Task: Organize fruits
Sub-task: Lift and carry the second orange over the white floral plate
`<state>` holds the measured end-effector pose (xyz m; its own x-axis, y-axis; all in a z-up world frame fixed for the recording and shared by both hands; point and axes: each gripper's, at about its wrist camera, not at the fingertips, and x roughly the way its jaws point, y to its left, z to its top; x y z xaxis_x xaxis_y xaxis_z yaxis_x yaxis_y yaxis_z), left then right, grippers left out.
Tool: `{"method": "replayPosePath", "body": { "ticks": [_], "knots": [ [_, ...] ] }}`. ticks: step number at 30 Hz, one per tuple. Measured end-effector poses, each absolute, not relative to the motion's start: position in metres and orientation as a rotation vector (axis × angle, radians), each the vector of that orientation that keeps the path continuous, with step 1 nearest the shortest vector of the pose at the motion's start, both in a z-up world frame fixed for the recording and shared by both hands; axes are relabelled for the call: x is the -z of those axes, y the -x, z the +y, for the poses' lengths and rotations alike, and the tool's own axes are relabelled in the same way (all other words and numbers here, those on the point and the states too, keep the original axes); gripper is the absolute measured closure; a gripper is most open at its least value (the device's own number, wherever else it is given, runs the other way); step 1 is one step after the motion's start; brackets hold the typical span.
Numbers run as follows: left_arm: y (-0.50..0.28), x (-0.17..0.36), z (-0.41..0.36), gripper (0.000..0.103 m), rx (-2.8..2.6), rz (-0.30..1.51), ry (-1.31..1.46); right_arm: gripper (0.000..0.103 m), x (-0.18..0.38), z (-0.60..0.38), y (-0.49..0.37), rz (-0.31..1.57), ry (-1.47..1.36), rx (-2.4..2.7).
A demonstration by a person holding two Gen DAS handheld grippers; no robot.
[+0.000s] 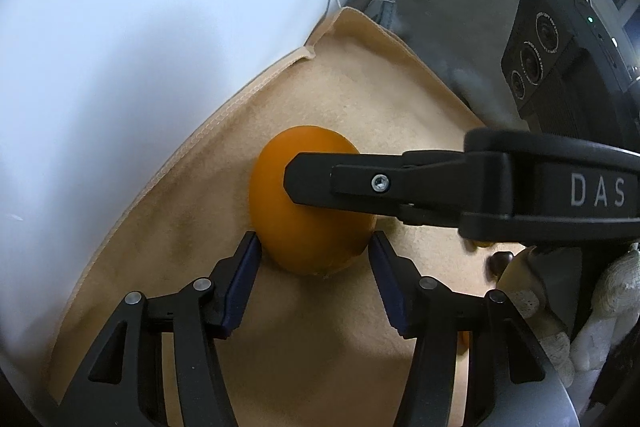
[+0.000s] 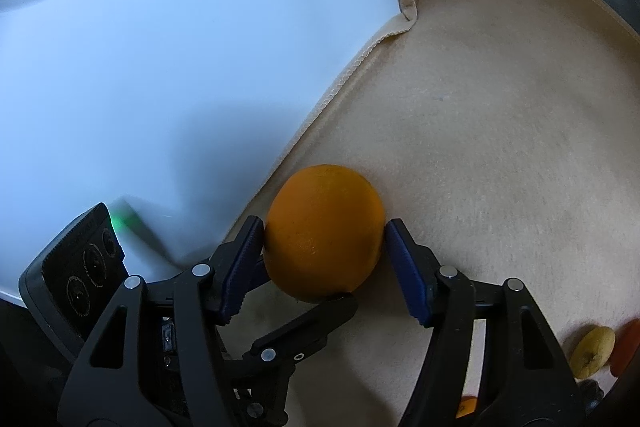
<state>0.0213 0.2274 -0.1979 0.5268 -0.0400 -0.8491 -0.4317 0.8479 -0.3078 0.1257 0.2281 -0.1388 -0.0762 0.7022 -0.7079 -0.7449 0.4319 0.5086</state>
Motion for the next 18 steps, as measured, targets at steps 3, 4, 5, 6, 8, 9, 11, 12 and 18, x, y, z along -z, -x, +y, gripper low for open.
{"method": "replayPosePath", "body": {
  "ticks": [3, 4, 5, 6, 8, 9, 11, 12, 18],
  "knots": [
    [-0.019, 0.192, 0.223, 0.048, -0.246, 0.993, 0.514, 0.037, 0.135, 0.221, -0.123, 1.123, 0.041, -1.204],
    [-0.019, 0.19, 0.222, 0.048, -0.245, 0.99, 0.507, 0.037, 0.134, 0.218, -0.123, 1.121, 0.036, -1.205],
    [-0.019, 0.188, 0.22, 0.048, -0.243, 0.988, 0.503, 0.037, 0.134, 0.212, -0.122, 1.118, 0.031, -1.206],
    [-0.019, 0.185, 0.218, 0.048, -0.24, 0.985, 0.497, 0.037, 0.132, 0.208, -0.121, 1.113, 0.024, -1.205],
    [-0.019, 0.181, 0.213, 0.048, -0.229, 0.981, 0.489, 0.037, 0.131, 0.2, -0.121, 1.101, 0.021, -1.202],
    [-0.019, 0.179, 0.212, 0.048, -0.226, 0.98, 0.488, 0.037, 0.132, 0.197, -0.123, 1.096, 0.02, -1.199],
    [-0.019, 0.174, 0.204, 0.048, -0.21, 0.977, 0.48, 0.037, 0.127, 0.184, -0.125, 1.084, 0.015, -1.191],
    [-0.019, 0.172, 0.201, 0.048, -0.206, 0.976, 0.478, 0.037, 0.125, 0.179, -0.125, 1.079, 0.012, -1.186],
    [-0.023, 0.161, 0.171, 0.048, -0.148, 0.969, 0.456, 0.037, 0.116, 0.142, -0.12, 1.049, -0.017, -1.14]
  ]
}}
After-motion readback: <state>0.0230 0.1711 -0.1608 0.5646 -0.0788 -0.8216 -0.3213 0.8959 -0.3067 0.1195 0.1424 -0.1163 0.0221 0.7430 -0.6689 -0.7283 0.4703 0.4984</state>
